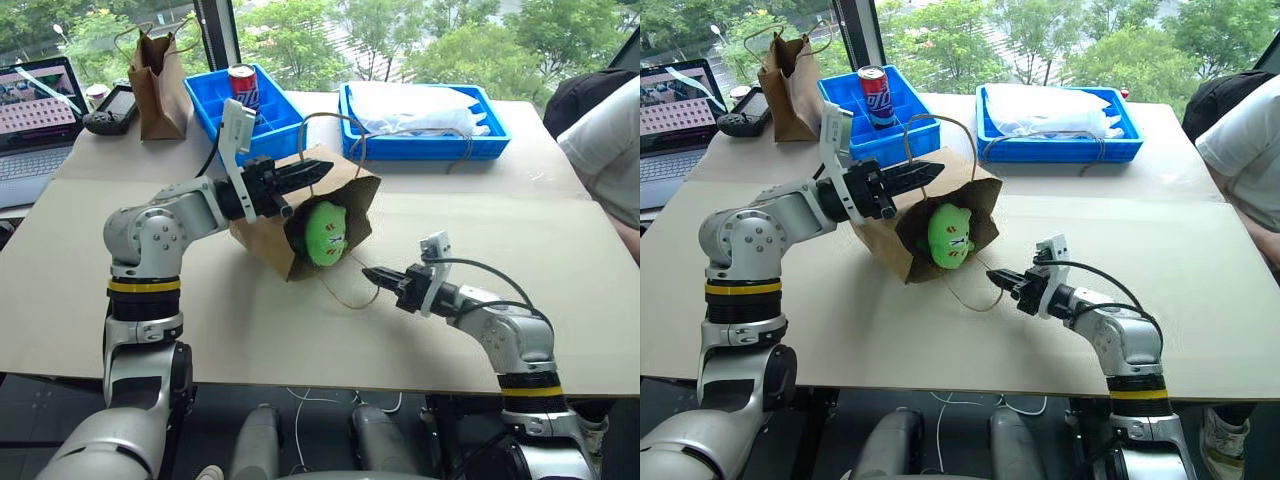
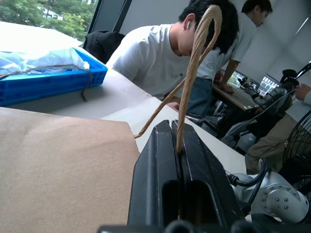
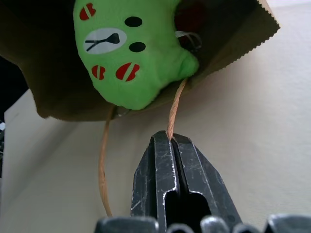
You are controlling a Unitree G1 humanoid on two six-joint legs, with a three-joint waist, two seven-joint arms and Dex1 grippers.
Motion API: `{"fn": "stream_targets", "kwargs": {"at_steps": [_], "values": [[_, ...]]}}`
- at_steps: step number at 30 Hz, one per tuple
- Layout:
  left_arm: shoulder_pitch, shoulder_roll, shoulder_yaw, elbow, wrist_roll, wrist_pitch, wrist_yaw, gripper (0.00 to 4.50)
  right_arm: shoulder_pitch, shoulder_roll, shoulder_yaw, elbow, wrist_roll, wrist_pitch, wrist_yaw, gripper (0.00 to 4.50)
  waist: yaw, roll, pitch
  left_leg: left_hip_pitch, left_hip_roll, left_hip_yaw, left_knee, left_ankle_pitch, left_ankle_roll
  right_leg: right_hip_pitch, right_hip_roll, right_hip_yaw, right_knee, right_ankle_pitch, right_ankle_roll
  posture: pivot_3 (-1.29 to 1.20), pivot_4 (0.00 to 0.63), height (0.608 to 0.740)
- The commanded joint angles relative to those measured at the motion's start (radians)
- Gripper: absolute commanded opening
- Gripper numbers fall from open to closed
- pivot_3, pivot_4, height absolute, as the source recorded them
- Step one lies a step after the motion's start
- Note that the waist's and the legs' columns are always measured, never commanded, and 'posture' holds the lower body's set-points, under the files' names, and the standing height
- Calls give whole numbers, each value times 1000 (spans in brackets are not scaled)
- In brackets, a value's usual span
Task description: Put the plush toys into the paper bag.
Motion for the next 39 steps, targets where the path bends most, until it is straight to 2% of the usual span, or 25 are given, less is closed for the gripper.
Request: {"fn": "stream_targets", "kwargs": {"at_steps": [1, 7, 14, 20, 25, 31, 39], "values": [[-50, 15, 37, -17, -27, -17, 1, 0, -151, 9, -132, -71, 212, 111, -61, 9, -4, 0, 0, 0, 0, 0, 0, 0, 0, 0, 0, 0, 0, 0, 0, 0, 150, 694], [-94, 61, 93, 44, -10, -48, 11, 0, -361, 66, -249, -63, 501, 224, -265, 9, -3, 0, 0, 0, 1, -1, -1, 0, 0, -1, 1, -1, 1, 0, 0, 0, 150, 694], [-90, 77, 107, 47, -15, -58, 12, 0, -421, 79, -245, -79, 718, 255, -479, 9, 7, 0, 0, -2, 0, -1, -1, 0, 0, -1, -1, -1, 0, 0, 0, 0, 150, 694], [-55, 79, 88, 23, -15, -46, -1, 0, -372, 54, -212, -117, 773, 244, -562, 9, 2, 0, 0, -2, 0, -1, -1, 0, 0, -2, 0, -1, 0, 0, 0, 0, 150, 694], [-7, 96, 59, 15, 10, -54, -13, 0, -291, 28, -196, -136, 788, 247, -591, 9, 0, 0, 0, -1, 0, 0, -1, 0, 0, -1, 0, -1, 0, 0, 0, 0, 150, 694], [-10, 96, 69, 13, -17, -35, -7, 0, -260, 11, -184, -150, 854, 230, -629, 9, -1, 1, 0, -2, 1, 0, -1, 0, 0, -2, 0, -1, 0, 0, 0, 0, 150, 694], [82, 124, -25, -43, 9, -13, -59, 0, -179, -13, -147, -157, 829, 220, -649, 9, 0, 1, 0, -2, 1, 0, -1, 0, 0, -2, 0, -1, -1, 0, 0, 0, 150, 694]]}}
